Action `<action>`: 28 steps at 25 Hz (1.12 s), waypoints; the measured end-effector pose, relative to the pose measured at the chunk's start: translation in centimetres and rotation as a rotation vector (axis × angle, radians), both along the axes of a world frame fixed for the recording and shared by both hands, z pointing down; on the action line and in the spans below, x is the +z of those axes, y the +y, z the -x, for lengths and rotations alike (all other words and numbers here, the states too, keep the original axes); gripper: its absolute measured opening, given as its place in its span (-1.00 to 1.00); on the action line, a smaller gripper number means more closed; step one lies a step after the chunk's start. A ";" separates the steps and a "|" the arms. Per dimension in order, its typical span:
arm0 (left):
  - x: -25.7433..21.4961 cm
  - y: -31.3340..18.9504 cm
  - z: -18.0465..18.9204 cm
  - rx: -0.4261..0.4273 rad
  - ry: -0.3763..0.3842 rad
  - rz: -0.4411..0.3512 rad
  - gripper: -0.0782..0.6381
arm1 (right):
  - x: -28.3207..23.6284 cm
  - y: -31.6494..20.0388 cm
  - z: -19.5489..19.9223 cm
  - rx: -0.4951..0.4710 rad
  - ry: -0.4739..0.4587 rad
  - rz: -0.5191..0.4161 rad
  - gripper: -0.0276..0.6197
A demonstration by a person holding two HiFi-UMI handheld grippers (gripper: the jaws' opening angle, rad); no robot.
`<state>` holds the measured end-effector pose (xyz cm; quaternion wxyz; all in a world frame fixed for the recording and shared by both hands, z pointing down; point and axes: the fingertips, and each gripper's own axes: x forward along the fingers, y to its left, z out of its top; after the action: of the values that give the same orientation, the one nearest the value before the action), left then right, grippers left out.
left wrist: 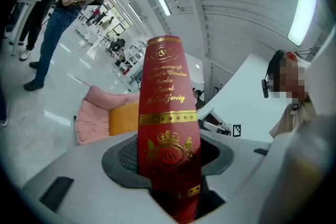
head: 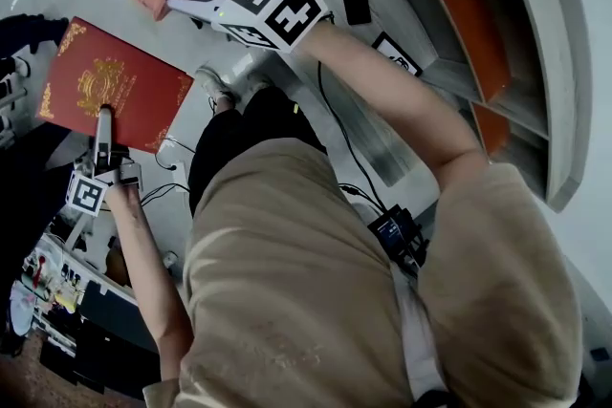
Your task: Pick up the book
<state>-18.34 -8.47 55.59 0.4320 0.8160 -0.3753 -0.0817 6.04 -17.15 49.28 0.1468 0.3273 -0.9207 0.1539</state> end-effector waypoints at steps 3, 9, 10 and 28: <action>0.2 1.8 0.1 -0.044 0.006 0.007 -0.10 | -0.1 1.1 -0.3 -0.018 -0.005 -0.004 -0.18; -0.5 6.7 0.9 -0.101 0.013 0.000 -0.10 | -1.0 5.5 0.1 -0.051 -0.006 -0.015 -0.18; -0.5 6.8 1.0 -0.107 0.016 0.001 -0.10 | -1.1 5.5 0.1 -0.053 -0.007 -0.018 -0.18; -0.4 6.3 6.9 -0.153 -0.019 -0.042 -0.10 | -1.2 7.3 -6.4 0.194 -0.053 -0.034 -0.19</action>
<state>-25.23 -2.19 55.22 0.4037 0.7946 -0.4388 -0.1146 12.49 -9.86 48.11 0.1010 0.4131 -0.8908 0.1602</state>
